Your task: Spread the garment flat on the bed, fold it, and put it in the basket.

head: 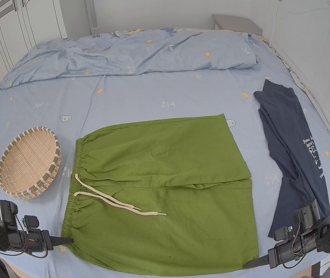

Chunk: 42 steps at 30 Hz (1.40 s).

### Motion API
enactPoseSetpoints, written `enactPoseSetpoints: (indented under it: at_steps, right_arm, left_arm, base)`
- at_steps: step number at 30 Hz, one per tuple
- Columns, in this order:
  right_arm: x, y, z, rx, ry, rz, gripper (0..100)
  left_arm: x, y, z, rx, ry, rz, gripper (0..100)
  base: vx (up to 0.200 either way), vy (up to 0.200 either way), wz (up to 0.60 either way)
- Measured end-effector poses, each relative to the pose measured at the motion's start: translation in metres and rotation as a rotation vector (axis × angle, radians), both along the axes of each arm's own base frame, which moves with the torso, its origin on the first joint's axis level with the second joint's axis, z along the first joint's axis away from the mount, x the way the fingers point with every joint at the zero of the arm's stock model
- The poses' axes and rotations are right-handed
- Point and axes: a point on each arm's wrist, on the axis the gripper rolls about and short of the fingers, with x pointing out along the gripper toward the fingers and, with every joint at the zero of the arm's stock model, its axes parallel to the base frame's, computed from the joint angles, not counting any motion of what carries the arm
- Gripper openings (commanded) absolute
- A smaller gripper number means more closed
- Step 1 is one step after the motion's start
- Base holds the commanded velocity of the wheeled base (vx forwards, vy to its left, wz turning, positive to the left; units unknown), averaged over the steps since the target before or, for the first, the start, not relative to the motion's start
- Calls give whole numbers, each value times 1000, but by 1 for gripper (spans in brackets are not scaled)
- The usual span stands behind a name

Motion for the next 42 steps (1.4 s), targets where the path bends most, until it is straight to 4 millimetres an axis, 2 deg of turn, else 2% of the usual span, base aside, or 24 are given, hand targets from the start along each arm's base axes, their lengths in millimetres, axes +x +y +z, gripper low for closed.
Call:
enactPoseSetpoints:
  at_steps: [5,11,19,29,36,39,42]
  right_arm:
    - [-3,-5,0,-14,41,-25,0]
    - [-16,-10,3,-42,123,-30,0]
    - [-20,-11,13,-29,72,-29,0]
    - [-18,-11,30,12,-21,-80,0]
    - [-5,-8,63,40,-69,-130,0]
    - [5,-6,85,48,-87,-137,0]
    - [17,-2,116,71,-149,-140,0]
  left_arm:
    - [-2,2,0,-6,12,18,0]
    - [-11,4,-2,-24,77,36,0]
    - [-21,6,1,5,58,26,0]
    - [-20,1,25,-86,115,117,0]
    - [-6,-1,57,-112,140,102,0]
    - [2,0,72,-111,128,96,0]
    - [14,3,91,-106,106,91,0]
  base:
    - [0,0,0]
    - [0,0,0]
    - [0,0,0]
    - [0,0,0]
    - [0,0,0]
    - [0,0,0]
    - [0,0,0]
